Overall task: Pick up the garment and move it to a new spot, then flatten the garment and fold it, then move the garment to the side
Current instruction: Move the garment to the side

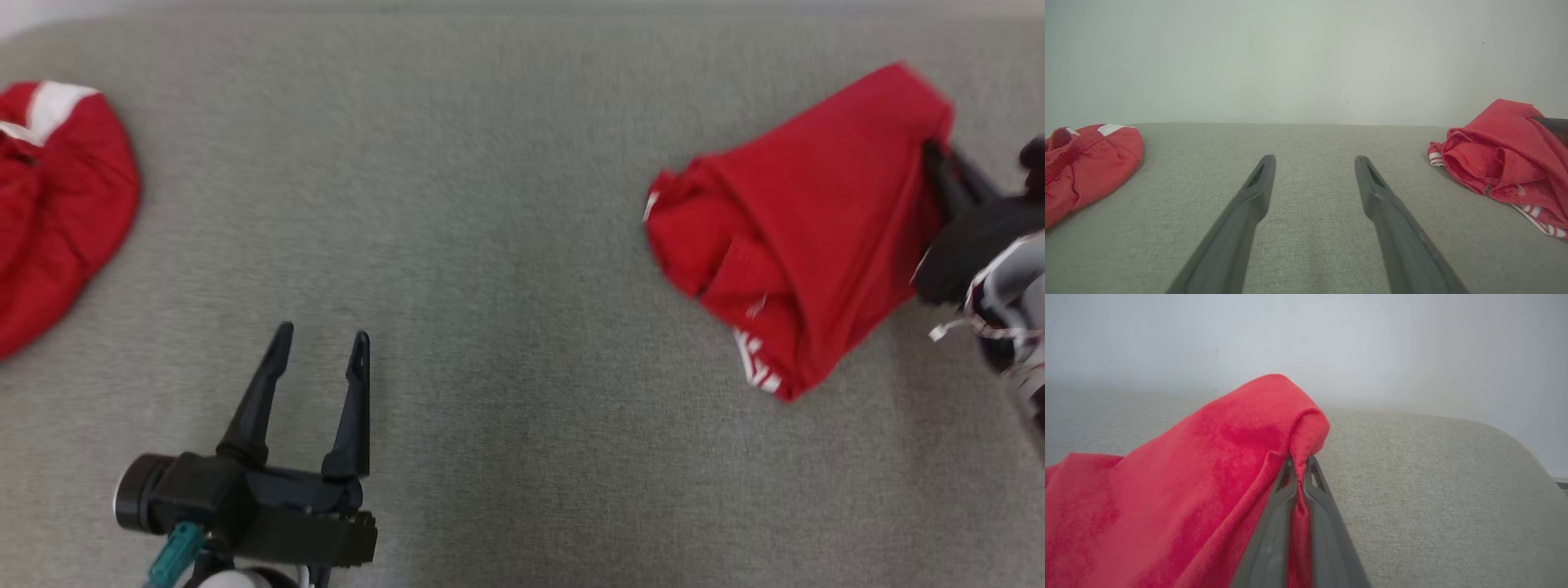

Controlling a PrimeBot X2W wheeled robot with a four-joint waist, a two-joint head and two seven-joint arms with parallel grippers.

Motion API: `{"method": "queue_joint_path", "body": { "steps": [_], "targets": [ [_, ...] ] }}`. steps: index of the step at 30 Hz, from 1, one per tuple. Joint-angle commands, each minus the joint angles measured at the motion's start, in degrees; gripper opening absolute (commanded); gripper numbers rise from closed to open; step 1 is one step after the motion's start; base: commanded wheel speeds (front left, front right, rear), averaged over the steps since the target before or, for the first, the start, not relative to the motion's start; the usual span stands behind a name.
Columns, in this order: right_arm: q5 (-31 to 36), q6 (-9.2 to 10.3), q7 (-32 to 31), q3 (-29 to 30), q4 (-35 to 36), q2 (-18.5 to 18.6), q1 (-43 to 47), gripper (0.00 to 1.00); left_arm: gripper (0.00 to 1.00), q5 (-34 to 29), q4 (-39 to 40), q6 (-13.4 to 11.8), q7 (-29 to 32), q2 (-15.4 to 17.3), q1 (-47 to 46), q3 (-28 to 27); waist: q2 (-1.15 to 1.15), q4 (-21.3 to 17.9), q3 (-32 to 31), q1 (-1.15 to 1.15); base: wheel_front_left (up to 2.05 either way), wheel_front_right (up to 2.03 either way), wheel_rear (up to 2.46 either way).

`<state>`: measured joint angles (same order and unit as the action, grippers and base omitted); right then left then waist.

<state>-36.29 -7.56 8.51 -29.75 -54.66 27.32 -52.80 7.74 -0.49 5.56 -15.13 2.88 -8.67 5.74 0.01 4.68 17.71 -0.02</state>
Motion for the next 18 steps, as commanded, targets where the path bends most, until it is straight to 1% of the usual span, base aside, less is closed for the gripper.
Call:
{"method": "queue_joint_path", "body": {
  "steps": [1,6,10,14,18],
  "targets": [
    [-0.61,0.13,0.63,-0.14,-0.14,1.53,-1.85,0.0,1.0,-0.8,0.82,0.18,-0.01,0.16,-1.59,-0.21,-0.01,-4.92,8.73,0.02,0.0,0.0,0.0],
    [-1.18,0.13,1.86,-0.93,-0.5,5.02,-6.29,0.0,1.0,-2.44,3.61,0.35,0.0,1.66,-2.94,-1.92,-0.01,-9.9,13.04,0.02,0.0,0.0,0.0],
    [-1.13,0.13,2.61,-1.9,-0.91,6.71,-8.77,0.0,1.0,-3.43,4.82,0.39,0.0,3.17,-2.94,-2.91,-0.01,-13.16,14.79,0.02,0.0,0.0,0.0],
    [-1.44,0.13,2.6,-3.13,-1.16,8.58,-11.03,0.0,1.0,-3.82,6.35,0.28,0.0,3.91,-2.58,-3.65,-0.01,-14.9,16.04,0.02,0.0,0.0,0.0],
    [-1.65,0.13,1.98,-4.31,-1.36,11.25,-13.87,0.0,1.0,-4.02,8.04,0.25,0.0,4.38,-1.95,-4.11,-0.01,-15.41,17.0,0.02,0.0,0.0,0.0]
  ]
}}
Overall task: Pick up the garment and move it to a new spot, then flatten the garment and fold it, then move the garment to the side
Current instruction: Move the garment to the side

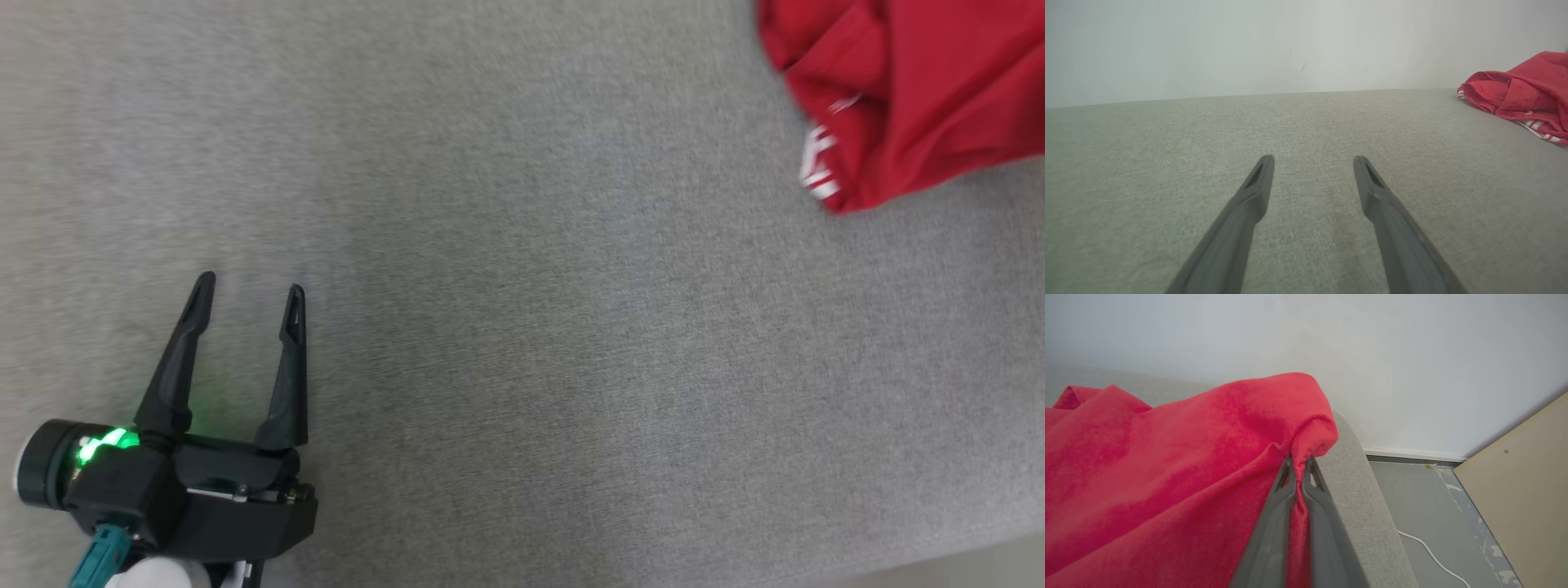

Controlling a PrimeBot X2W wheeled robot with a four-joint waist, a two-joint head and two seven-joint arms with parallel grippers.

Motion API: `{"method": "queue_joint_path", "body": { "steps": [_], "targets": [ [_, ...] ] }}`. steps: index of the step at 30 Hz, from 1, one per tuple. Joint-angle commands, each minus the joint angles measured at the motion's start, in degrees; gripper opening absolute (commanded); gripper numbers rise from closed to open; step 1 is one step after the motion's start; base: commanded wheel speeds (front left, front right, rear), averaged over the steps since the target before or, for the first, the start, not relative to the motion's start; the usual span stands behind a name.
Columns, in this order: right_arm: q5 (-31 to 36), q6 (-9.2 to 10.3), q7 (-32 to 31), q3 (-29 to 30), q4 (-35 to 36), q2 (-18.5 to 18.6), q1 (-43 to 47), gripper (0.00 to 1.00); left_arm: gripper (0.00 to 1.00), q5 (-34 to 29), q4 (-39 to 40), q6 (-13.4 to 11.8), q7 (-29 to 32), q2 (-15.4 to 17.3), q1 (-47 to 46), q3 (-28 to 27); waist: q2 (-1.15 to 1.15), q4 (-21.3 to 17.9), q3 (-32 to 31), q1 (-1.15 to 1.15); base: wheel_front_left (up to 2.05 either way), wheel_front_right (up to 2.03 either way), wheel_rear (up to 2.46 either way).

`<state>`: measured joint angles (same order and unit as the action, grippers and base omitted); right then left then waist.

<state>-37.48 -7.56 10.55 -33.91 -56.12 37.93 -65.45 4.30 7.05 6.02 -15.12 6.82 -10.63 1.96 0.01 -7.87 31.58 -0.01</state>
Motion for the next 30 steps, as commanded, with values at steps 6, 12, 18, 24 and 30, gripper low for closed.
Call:
{"method": "queue_joint_path", "body": {
  "steps": [6,12,18,24,30],
  "targets": [
    [1.05,0.13,-1.47,-2.58,-0.37,4.21,-5.67,0.0,1.0,-0.87,3.41,-0.63,-0.02,0.42,1.0,-0.4,-0.01,-2.52,4.37,0.01,0.0,0.0,0.0],
    [2.88,0.13,-2.62,-5.09,-2.22,5.82,-9.88,0.0,1.0,-1.04,4.77,-0.96,-0.02,0.12,1.34,-0.12,-0.01,-1.62,4.88,0.01,0.0,0.0,0.0],
    [4.64,0.13,-2.3,-6.61,-5.93,5.6,-12.7,1.0,1.0,-0.84,5.27,-1.01,-0.02,0.03,1.52,-0.25,-0.01,-0.91,4.92,0.01,0.0,0.0,0.0],
    [4.32,0.13,0.2,-6.35,-8.23,4.53,-13.43,1.0,1.0,-0.36,4.5,-1.13,-0.02,-0.32,1.61,-0.22,-0.01,-0.51,3.93,0.01,0.0,0.0,0.0],
    [5.34,0.13,3.57,-7.83,-6.9,2.95,-11.24,1.0,1.0,0.64,1.77,-1.43,-0.02,-1.02,2.48,-0.93,-0.01,0.23,-0.98,0.01,0.0,0.0,0.0]
  ]
}}
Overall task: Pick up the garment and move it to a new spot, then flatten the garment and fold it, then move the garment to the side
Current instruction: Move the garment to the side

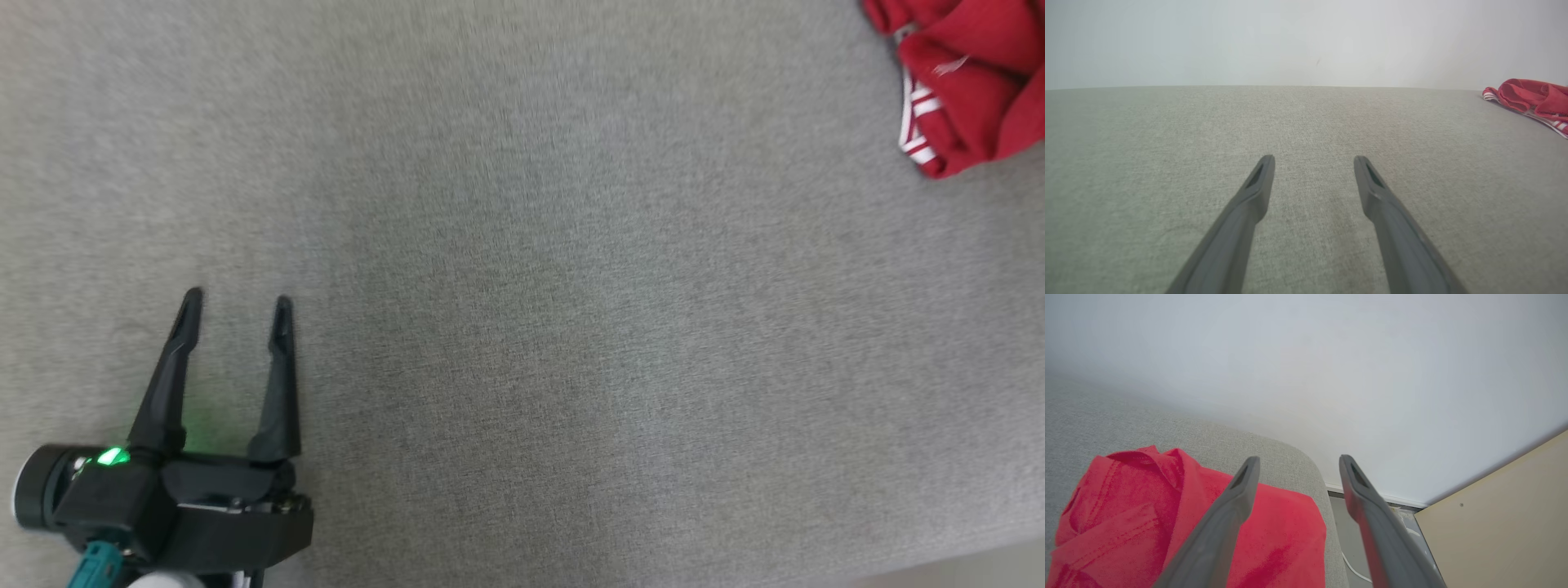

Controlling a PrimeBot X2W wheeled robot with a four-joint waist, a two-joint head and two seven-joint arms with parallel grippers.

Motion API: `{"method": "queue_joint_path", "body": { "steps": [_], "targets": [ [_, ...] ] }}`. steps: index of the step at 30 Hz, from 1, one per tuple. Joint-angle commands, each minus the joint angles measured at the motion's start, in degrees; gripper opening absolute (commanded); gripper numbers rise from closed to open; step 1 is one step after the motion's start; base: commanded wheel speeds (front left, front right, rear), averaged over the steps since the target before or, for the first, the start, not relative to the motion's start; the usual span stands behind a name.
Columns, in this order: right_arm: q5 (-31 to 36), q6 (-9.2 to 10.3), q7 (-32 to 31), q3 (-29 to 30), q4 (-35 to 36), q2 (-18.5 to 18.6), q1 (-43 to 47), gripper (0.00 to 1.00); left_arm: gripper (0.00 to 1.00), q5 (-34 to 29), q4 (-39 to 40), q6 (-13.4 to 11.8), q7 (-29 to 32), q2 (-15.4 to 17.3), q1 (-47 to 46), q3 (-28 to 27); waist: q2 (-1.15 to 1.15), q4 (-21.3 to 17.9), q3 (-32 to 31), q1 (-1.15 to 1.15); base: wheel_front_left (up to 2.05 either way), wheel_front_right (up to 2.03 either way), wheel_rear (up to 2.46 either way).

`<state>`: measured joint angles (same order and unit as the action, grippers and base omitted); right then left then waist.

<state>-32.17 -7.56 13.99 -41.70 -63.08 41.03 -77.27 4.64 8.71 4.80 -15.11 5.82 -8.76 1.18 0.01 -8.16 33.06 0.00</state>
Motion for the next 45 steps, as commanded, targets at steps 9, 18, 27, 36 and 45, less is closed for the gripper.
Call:
{"method": "queue_joint_path", "body": {
  "steps": [9,18,27,36,45],
  "targets": [
    [1.54,0.13,1.1,6.86,13.91,-3.69,10.07,1.0,1.0,1.7,-3.13,-0.65,-0.03,-0.88,6.15,-3.74,-0.01,2.44,-15.12,0.0,0.0,0.0,0.0],
    [6.46,0.13,1.12,22.28,29.98,-11.37,30.98,1.0,1.0,2.26,-6.91,-0.29,-0.03,-1.3,10.72,-5.41,-0.01,4.11,-24.4,0.0,0.0,0.0,0.0],
    [11.62,0.13,1.14,32.84,44.41,-20.42,57.28,1.0,1.0,2.82,-10.71,0.29,-0.03,-1.8,13.89,-5.41,-0.01,6.87,-32.26,0.0,0.0,0.0,0.0],
    [13.21,0.13,0.18,36.85,54.02,-25.3,71.93,1.0,1.0,2.31,-11.28,0.57,-0.03,-1.64,15.06,-6.05,-0.01,7.86,-34.76,0.0,0.0,0.0,0.0],
    [16.27,0.13,-1.59,39.95,61.3,-30.39,81.4,1.0,1.0,2.12,-13.48,1.12,-0.02,-1.28,14.55,-4.95,-0.01,8.0,-36.92,0.0,0.0,0.0,0.0]
  ]
}}
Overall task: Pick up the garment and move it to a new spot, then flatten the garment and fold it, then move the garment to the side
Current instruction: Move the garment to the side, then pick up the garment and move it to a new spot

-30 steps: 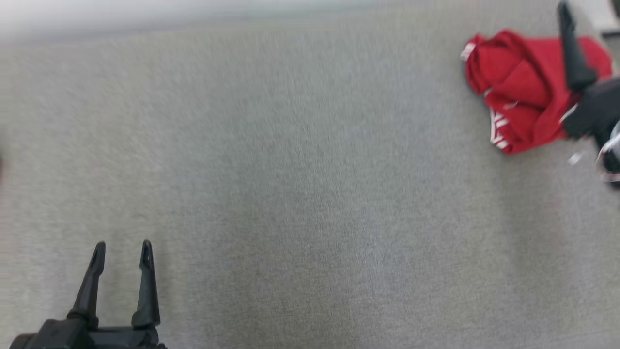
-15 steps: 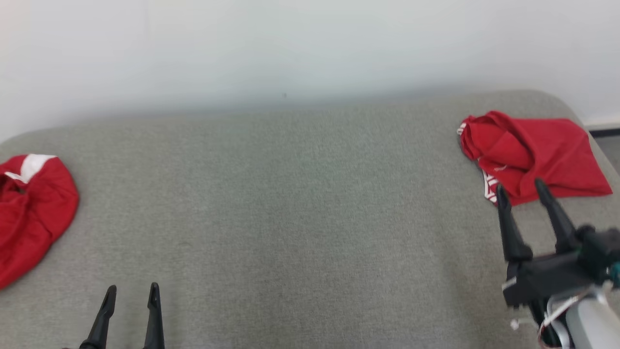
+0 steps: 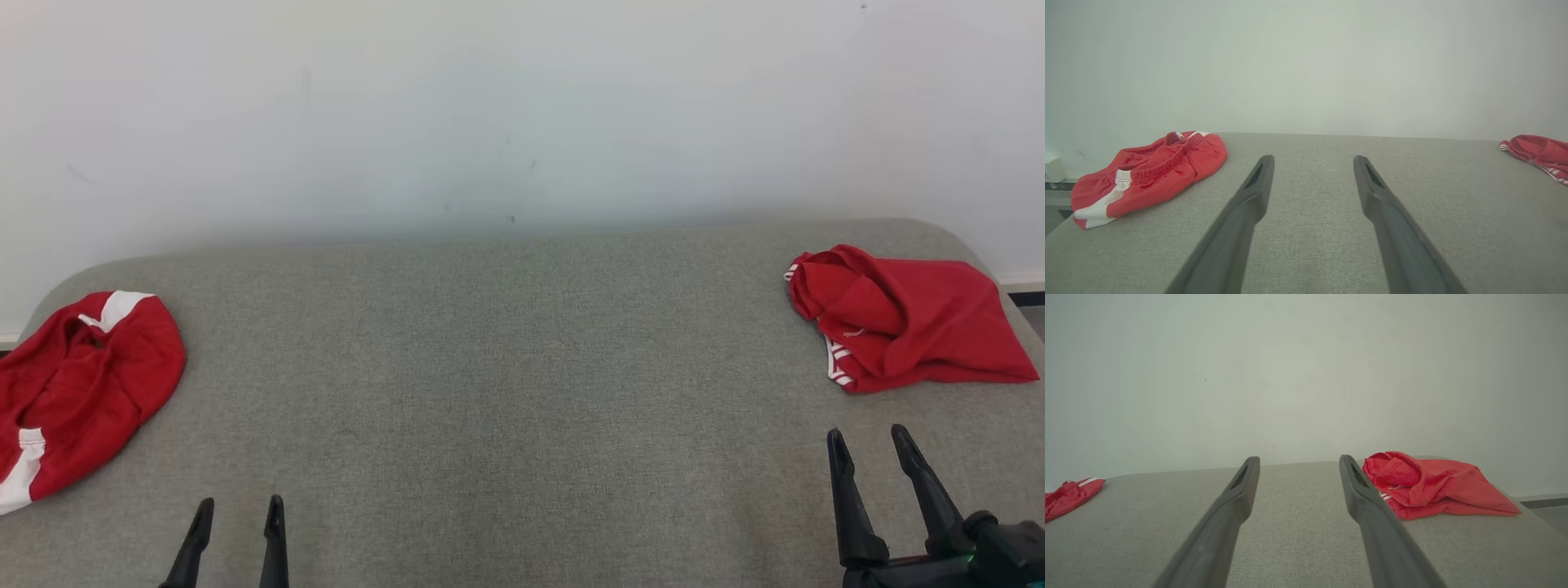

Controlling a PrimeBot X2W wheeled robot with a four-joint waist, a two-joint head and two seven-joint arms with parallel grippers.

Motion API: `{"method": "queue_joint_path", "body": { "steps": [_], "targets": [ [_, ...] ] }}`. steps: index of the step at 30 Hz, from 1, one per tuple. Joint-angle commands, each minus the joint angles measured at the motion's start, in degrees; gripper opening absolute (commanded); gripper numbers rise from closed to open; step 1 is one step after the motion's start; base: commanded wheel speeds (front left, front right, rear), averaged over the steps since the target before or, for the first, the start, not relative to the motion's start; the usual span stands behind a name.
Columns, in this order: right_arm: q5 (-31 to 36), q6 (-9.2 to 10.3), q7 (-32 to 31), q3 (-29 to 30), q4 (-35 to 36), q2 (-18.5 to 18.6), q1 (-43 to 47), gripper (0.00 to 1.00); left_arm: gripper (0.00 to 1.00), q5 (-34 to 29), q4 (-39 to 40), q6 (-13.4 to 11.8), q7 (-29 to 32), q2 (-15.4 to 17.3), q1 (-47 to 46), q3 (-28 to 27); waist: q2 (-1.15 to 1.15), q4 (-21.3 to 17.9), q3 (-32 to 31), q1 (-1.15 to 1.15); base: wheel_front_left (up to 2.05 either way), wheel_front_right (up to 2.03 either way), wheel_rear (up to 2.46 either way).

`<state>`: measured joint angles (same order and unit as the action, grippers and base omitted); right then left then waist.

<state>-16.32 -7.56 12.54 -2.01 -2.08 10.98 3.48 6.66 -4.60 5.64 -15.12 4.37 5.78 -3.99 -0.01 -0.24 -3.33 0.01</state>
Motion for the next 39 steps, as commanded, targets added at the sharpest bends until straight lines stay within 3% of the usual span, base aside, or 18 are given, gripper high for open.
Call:
{"method": "queue_joint_path", "body": {
  "steps": [1,16,39],
  "targets": [
    [0.63,0.13,-0.33,0.49,0.65,-0.88,1.33,1.0,1.0,0.41,-0.58,0.32,-0.01,0.23,-0.01,0.44,0.01,0.08,-0.76,-0.01,0.0,0.0,0.0],
    [1.43,0.13,0.7,0.14,-1.72,-3.42,2.16,1.0,1.0,2.21,-7.4,1.23,-0.01,2.92,-1.73,1.18,0.01,-0.54,-1.79,-0.01,0.0,0.0,0.0],
    [1.1,0.13,2.58,-2.25,-5.99,-2.9,0.39,1.0,1.0,2.7,-6.14,1.49,-0.01,1.72,-0.98,0.0,0.01,0.62,-1.17,-0.01,0.0,0.0,0.0]
  ]
}}
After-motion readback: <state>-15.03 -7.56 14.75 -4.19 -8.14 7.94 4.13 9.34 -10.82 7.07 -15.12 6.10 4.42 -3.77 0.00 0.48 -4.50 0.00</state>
